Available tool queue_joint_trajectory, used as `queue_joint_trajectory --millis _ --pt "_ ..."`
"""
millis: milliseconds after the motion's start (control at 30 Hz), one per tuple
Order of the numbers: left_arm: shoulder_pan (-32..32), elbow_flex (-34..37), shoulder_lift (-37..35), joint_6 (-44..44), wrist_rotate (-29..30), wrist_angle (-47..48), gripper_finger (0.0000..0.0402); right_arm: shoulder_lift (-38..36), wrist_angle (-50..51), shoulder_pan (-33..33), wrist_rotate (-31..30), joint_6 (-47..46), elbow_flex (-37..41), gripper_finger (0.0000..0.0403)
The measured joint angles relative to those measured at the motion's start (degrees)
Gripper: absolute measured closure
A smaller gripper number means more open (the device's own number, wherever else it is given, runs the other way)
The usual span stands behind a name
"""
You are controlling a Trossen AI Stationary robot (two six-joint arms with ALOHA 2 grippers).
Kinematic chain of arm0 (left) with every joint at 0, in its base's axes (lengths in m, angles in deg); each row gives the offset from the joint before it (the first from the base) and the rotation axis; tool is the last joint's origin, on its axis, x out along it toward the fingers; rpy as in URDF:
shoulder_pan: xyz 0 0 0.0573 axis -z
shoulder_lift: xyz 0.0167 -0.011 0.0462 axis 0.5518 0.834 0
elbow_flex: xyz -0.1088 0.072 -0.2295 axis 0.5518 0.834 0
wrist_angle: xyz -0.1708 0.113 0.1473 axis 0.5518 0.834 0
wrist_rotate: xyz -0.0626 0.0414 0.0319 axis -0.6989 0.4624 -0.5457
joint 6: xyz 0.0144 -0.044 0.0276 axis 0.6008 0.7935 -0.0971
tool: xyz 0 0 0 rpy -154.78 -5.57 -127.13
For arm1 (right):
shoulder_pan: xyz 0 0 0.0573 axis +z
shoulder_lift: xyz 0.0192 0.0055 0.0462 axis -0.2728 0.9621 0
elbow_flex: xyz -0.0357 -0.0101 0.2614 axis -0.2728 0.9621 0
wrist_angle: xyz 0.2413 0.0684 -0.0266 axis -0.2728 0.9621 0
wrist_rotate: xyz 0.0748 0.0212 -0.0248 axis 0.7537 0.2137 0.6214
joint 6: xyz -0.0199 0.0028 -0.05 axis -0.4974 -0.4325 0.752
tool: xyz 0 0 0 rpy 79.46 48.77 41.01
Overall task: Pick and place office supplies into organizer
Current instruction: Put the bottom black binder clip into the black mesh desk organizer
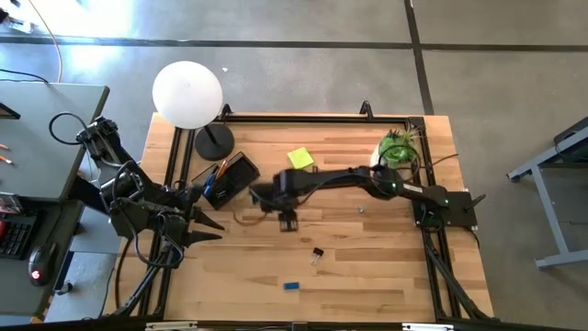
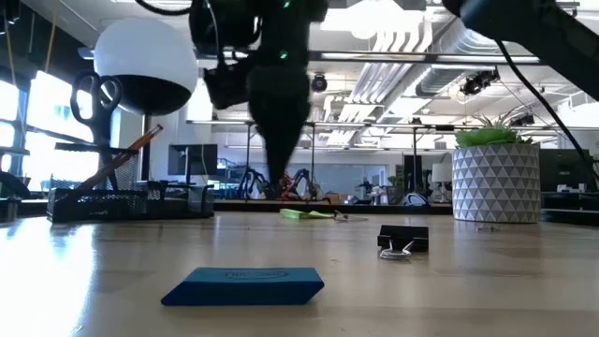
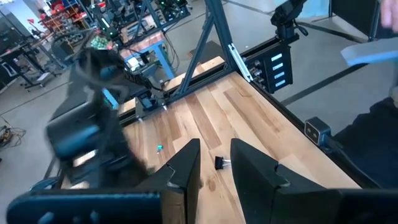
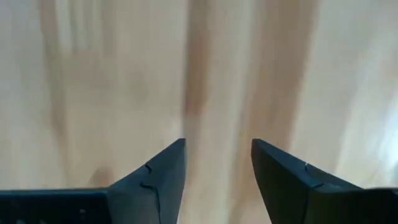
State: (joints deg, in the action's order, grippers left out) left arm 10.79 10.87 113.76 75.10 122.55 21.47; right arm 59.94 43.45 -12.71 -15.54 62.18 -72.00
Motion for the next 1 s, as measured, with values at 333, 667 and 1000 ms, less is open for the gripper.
queue_joint_trajectory --millis 333,667,1000 --pt "-0.01 0.00 0.00 -0.41 0.00 -0.26 0.0323 0.00 8.96 11.92 -0.86 -10.69 0.00 0.0262" --pt "-0.01 -0.01 0.00 -5.18 -0.67 -0.41 0.0323 0.04 14.58 19.32 -6.40 -12.47 -0.02 0.0269" --pt "-0.01 -0.01 0.00 -5.99 0.09 -3.36 0.0323 0.11 9.68 21.66 -10.08 -7.64 -0.02 0.0269"
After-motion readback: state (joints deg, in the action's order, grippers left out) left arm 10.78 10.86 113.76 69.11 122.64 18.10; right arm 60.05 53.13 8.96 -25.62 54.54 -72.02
